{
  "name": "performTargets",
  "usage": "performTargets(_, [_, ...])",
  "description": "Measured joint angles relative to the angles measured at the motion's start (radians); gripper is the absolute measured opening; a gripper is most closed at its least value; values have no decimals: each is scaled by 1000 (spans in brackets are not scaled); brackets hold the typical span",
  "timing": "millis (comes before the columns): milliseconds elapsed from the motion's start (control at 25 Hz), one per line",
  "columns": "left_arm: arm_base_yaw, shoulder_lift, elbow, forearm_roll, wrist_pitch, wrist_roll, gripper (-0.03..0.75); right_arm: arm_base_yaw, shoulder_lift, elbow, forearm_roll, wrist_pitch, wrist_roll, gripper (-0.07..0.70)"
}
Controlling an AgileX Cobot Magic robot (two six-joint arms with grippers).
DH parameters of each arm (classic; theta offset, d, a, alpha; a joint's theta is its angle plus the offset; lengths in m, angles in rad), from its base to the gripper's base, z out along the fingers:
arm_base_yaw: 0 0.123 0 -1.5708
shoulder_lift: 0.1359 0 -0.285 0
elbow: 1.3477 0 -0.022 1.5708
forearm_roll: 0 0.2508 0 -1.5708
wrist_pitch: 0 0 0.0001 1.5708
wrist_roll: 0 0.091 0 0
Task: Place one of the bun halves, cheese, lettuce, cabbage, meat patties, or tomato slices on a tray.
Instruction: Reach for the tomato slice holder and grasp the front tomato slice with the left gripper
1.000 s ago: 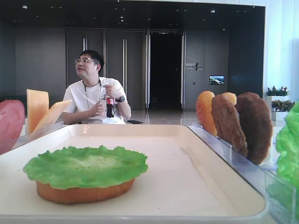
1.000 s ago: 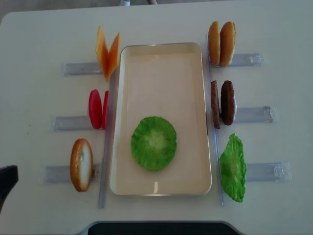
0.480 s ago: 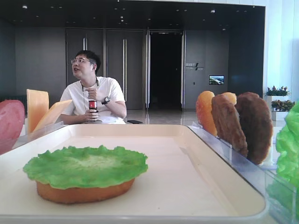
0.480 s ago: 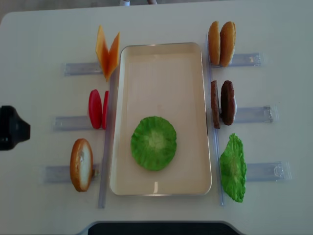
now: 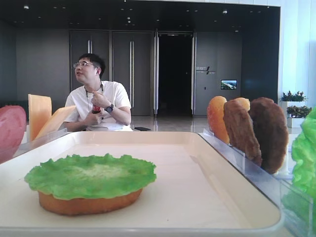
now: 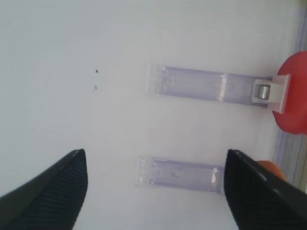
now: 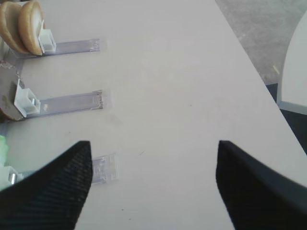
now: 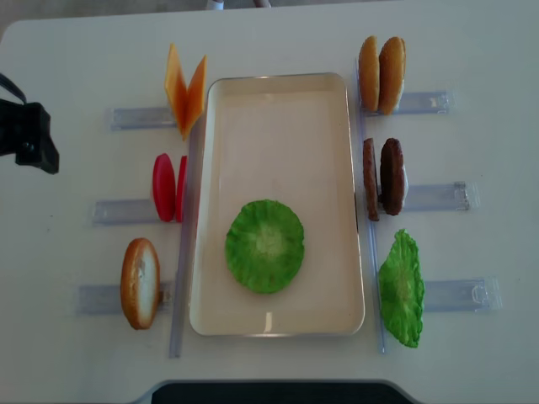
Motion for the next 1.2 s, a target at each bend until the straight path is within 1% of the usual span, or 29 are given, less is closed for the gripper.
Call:
performTargets(120, [0,61,-32,3,-5,-17,692,0,0,0,0,0,0,538])
performTargets(360, [0,174,-65,3,-16,-23,692,0,0,0,0,0,0,538])
performTargets(560, [0,229,-70,3,-70,-23,692,0,0,0,0,0,0,538])
performTargets(1200, [0,247,-70,3,-66,-46,692,0,0,0,0,0,0,538])
